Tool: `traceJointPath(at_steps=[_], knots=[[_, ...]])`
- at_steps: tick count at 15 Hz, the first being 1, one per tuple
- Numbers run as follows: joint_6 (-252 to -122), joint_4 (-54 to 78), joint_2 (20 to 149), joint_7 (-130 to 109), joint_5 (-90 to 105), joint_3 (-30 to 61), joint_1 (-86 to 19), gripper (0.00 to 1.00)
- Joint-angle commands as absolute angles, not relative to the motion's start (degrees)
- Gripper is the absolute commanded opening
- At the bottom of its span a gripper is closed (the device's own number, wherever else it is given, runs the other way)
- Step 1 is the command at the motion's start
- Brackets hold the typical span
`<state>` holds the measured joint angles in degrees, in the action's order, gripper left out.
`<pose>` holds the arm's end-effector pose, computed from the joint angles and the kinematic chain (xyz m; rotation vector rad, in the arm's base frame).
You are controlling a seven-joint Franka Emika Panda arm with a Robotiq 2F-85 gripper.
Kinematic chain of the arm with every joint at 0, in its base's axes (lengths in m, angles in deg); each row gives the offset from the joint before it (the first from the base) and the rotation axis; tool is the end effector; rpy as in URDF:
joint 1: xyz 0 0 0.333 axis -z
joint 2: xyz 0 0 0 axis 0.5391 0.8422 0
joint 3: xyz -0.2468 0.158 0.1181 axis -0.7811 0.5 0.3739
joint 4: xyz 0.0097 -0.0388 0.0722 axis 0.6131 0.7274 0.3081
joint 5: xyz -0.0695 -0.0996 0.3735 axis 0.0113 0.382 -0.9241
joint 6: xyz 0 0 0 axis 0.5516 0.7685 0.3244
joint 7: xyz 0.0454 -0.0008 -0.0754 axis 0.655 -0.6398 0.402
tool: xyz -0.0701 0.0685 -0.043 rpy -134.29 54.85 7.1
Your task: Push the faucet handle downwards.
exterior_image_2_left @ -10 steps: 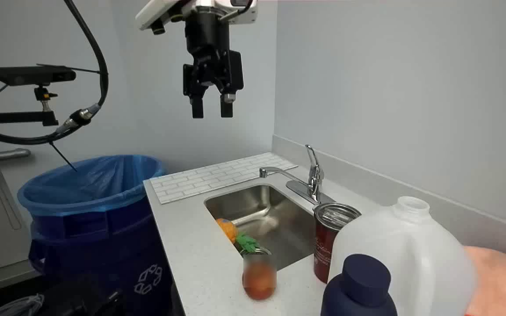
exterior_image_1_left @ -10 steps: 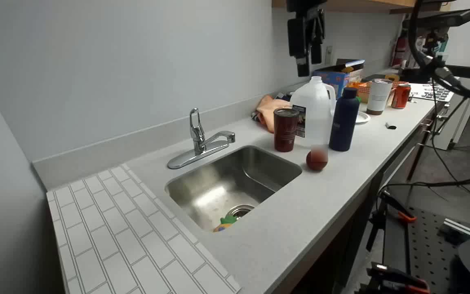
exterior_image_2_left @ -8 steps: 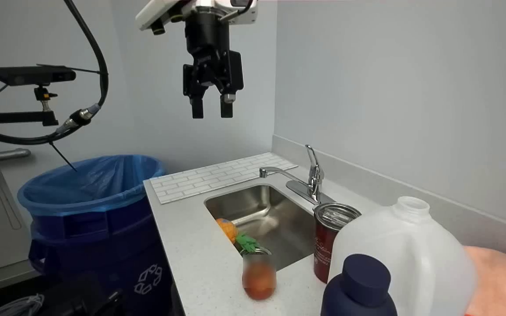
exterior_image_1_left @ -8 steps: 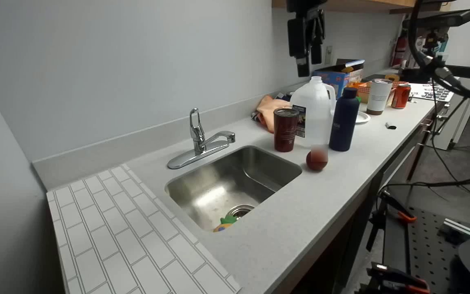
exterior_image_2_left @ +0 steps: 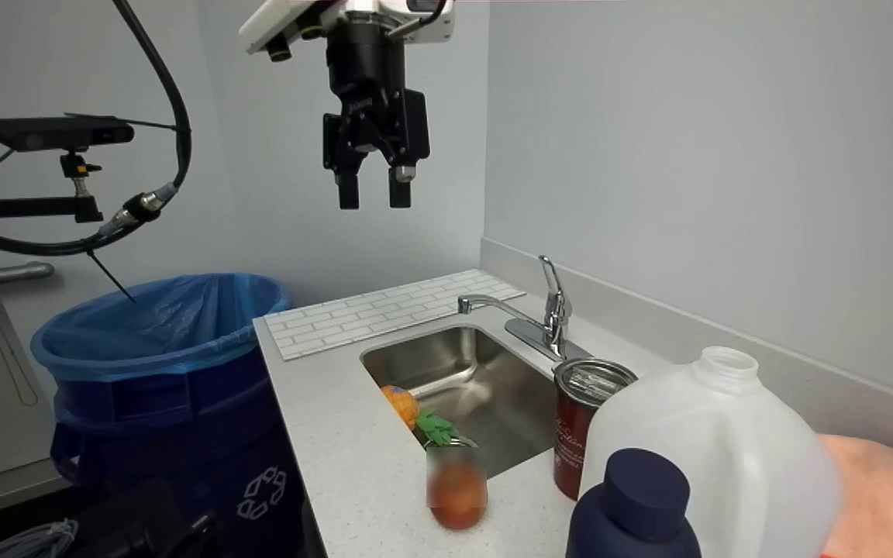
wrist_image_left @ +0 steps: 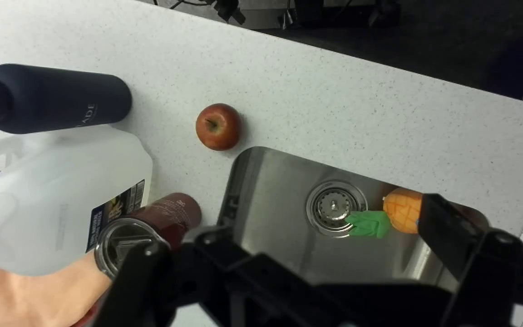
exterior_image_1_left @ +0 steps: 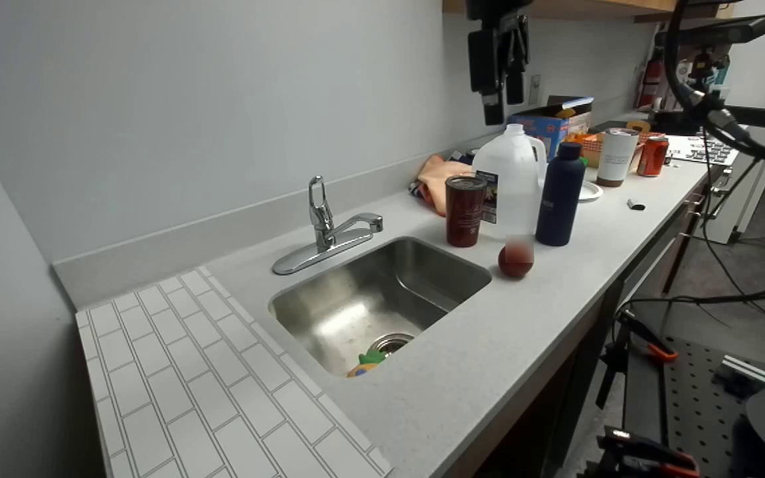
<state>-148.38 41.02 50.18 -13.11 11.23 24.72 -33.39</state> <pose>0.4454 0.0393 0.5301 2.9743 -0.0055 -0.1817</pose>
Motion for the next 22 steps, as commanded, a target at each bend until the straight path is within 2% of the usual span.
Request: traceJointPath(at_steps=[1, 10, 22], knots=[[-148.2, 40.9, 50.2, -13.2, 11.3, 24.3, -33.9, 1.0], [-148.9, 40.8, 50.5, -13.1, 11.1, 24.3, -33.9, 1.0], [-164.9, 27.2, 64.3, -13.8, 9.6, 21.8, -33.1, 1.0]])
